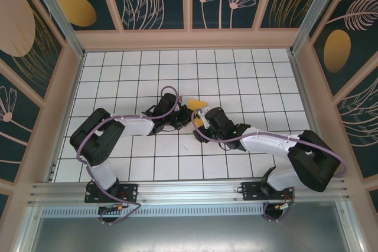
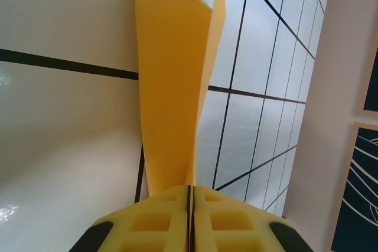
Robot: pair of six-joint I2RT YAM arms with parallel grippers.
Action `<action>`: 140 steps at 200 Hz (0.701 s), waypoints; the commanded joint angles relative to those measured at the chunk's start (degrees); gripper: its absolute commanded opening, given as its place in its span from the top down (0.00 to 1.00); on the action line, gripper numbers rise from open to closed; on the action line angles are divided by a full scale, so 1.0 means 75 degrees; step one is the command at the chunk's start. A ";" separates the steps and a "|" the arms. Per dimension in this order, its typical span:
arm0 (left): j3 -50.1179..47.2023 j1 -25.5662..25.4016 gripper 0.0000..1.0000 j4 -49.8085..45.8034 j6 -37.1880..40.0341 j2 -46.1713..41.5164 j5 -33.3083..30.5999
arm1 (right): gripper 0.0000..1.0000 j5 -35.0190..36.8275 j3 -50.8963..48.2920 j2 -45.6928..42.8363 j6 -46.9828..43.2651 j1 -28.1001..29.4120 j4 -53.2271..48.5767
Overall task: Fold a paper plane with a square sheet of paper (pick it up from the middle)
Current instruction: Fold the wing for the fifth time at the center of the table.
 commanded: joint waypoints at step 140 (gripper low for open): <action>0.0225 -0.0024 0.88 -0.0311 -0.0118 -0.0027 0.0013 | 0.51 0.2348 0.0653 0.1043 -0.0287 0.0854 0.0344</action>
